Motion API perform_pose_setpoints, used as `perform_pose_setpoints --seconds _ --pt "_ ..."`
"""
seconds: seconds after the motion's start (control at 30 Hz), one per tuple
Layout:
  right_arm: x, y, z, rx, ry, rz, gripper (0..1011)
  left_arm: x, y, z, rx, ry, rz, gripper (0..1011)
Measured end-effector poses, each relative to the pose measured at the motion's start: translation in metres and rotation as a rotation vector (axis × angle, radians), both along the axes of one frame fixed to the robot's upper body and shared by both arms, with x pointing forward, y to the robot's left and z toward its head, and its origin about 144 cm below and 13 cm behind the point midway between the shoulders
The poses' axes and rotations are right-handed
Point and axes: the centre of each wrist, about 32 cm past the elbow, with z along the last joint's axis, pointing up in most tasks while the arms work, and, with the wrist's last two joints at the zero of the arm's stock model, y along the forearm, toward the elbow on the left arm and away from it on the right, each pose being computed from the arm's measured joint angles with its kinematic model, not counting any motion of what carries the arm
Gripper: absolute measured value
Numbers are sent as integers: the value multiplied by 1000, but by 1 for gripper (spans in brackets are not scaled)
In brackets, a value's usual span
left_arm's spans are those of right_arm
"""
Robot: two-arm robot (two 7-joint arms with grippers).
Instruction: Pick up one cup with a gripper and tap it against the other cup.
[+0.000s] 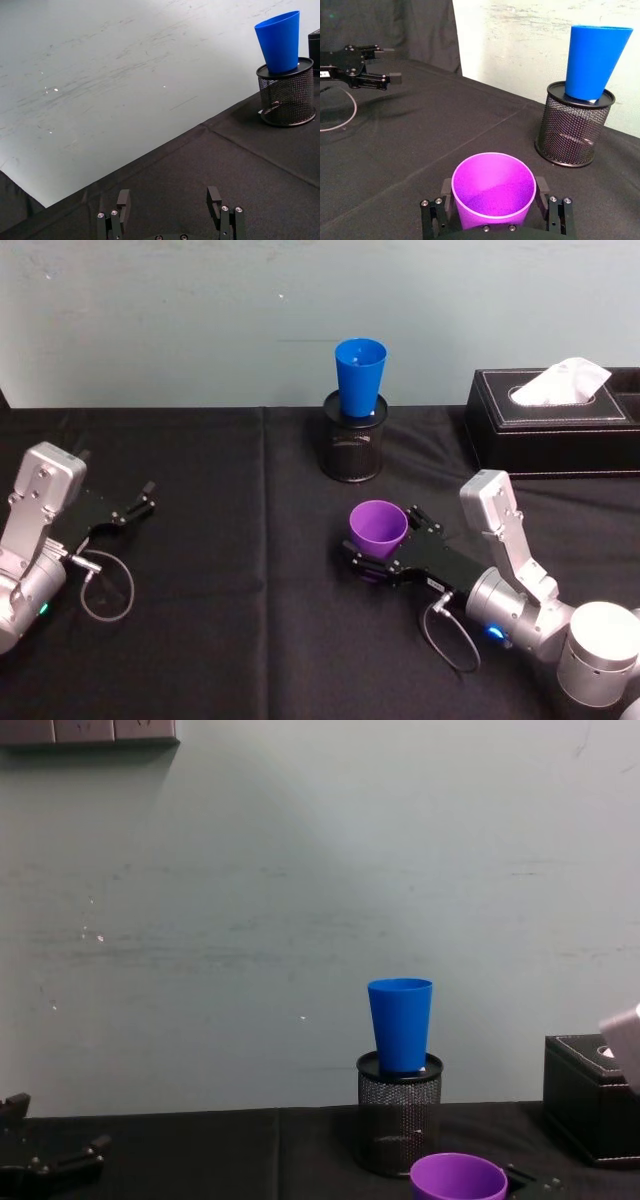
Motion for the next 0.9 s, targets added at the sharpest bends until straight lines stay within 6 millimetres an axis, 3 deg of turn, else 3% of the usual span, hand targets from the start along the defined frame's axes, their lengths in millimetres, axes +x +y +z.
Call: perform_pose_setpoints --seconds 0.5,0.9 --pt "-1 -1 0 0 -4 0 998 0 0 0 0 0 0 1000" --pt "-1 -1 1 1 -5 -1 761 0 0 0 0 0 0 1000"
